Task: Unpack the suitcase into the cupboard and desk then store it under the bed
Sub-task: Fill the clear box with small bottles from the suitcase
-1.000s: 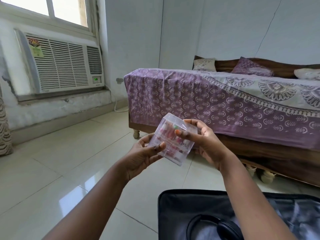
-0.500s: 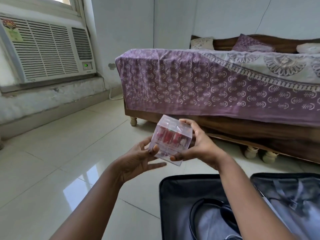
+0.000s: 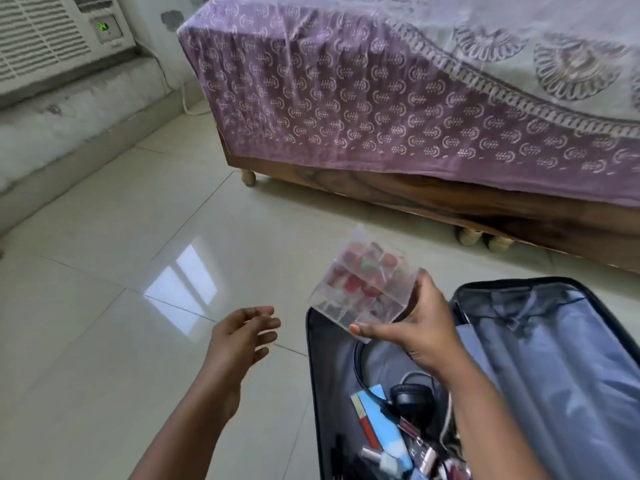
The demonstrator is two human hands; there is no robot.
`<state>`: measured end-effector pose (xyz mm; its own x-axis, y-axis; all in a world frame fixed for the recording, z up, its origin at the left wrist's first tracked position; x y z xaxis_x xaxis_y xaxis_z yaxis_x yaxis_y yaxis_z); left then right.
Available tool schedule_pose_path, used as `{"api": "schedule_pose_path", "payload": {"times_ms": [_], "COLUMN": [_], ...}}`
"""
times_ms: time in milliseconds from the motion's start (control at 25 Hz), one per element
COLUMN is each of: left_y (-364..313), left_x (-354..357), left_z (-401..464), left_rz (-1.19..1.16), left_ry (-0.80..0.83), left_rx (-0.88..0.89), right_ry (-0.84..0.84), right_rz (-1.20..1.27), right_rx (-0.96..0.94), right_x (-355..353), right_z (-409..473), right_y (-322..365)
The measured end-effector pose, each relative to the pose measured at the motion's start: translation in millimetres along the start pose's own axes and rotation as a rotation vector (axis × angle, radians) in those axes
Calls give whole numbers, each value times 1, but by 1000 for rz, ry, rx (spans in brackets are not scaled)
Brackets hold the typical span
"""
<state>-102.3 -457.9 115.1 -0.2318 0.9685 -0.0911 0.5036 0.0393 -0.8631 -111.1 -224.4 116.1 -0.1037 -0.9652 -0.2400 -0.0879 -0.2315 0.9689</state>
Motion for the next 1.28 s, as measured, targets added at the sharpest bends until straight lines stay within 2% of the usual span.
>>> {"api": "schedule_pose_path", "payload": {"times_ms": [80, 160, 320, 480, 560, 640, 800, 960, 1160, 1280], "left_y": [-46, -95, -222, -279, -276, -276, -280, -230, -151, -106], "left_x": [5, 16, 41, 55, 67, 89, 140, 152, 146, 146], "left_z": [-52, -122, -320, -446, -497, -553, -700, -862, -1049, -1151], "left_rz": [21, 73, 148, 195, 214, 273, 268, 364, 374, 387], "left_ry": [-57, -5, 251, 433, 613, 851, 1231, 1655, 1961, 2044], "left_rx": [19, -12, 15, 119, 169, 271, 394, 490, 554, 555], "right_ry": [-88, -155, -260, -403, -577, -824, -1235, -1603, -1899, -1997], "right_rz": [34, 57, 8, 45, 48, 46, 3, 25, -41, -39], "right_rx": [7, 38, 161, 224, 213, 199, 195, 201, 224, 262], "right_x": [-44, -89, -199, -278, -299, -305, -315, -308, -315, -345], "right_z": [-29, -72, -212, -355, -432, -511, -667, -852, -1050, -1152], "right_y": [60, 128, 290, 395, 432, 460, 492, 509, 510, 514]}}
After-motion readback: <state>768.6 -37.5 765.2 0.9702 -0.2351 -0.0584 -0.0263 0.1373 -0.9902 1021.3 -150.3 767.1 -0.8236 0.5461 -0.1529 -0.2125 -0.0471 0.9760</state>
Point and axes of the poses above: each hand's wrist, its own z-axis towards the middle knuckle, its own x-axis out of the palm, y = z × x, the point moved 2 cm from there along z, towards the middle knuckle, and after that the axes turned 2 degrees about -y, right-handed, at the moved point
